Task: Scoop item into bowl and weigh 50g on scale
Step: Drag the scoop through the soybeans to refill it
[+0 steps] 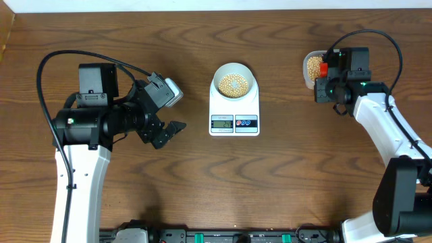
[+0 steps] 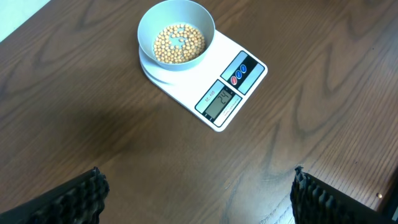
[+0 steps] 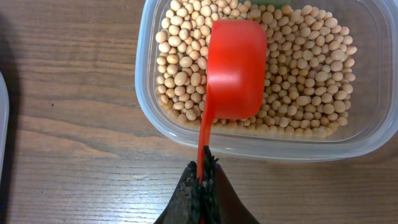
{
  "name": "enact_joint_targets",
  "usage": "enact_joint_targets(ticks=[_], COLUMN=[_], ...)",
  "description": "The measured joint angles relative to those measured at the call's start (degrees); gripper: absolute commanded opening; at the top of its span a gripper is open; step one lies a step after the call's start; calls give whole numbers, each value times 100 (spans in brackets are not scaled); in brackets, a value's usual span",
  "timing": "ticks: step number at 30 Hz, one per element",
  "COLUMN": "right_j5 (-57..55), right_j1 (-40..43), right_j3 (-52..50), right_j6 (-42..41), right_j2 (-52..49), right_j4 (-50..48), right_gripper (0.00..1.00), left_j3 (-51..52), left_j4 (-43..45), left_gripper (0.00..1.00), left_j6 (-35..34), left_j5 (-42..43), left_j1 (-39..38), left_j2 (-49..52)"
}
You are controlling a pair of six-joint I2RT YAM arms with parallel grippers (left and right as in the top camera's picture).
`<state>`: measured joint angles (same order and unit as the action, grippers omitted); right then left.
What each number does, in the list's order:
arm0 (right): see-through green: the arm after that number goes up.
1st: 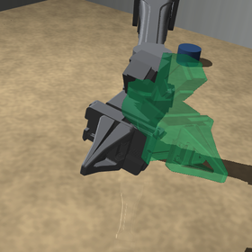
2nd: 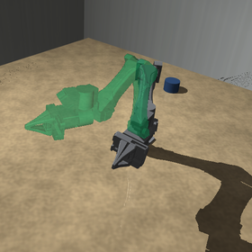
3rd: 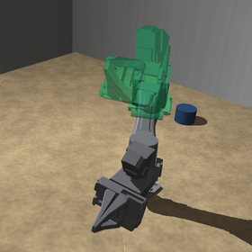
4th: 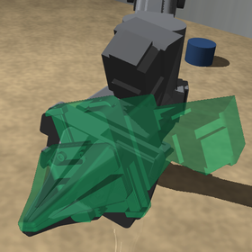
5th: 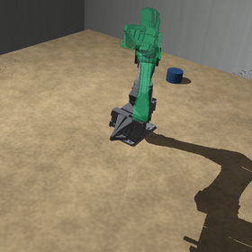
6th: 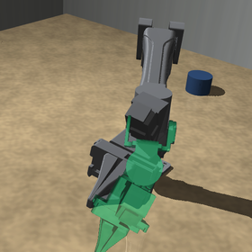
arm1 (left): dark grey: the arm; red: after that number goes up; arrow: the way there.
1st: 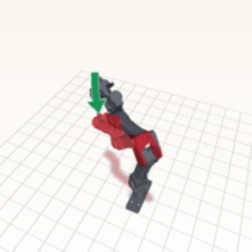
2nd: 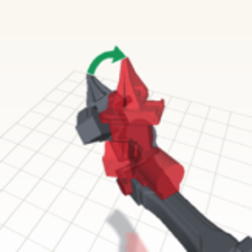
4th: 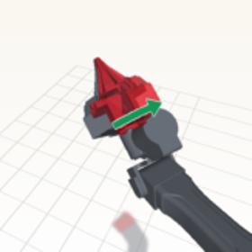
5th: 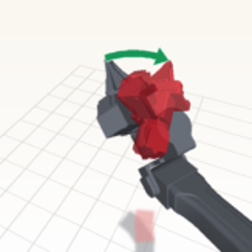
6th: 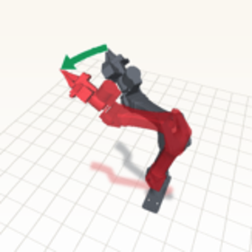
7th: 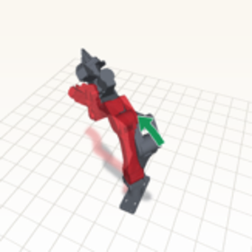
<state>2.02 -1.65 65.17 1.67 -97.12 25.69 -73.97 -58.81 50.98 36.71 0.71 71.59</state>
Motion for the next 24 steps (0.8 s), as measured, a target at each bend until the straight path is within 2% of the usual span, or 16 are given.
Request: enact_joint_targets(ticks=[24], right_j5=[413], right_j1=[144], right_j3=[79], right_j6=[-240], right_j2=[-280], right_j4=[-138], right_gripper=[1], left_j3=[0], left_j4=[0], left_gripper=[96], left_j6=[0], left_j5=[0], left_j1=[0], left_j2=[0])
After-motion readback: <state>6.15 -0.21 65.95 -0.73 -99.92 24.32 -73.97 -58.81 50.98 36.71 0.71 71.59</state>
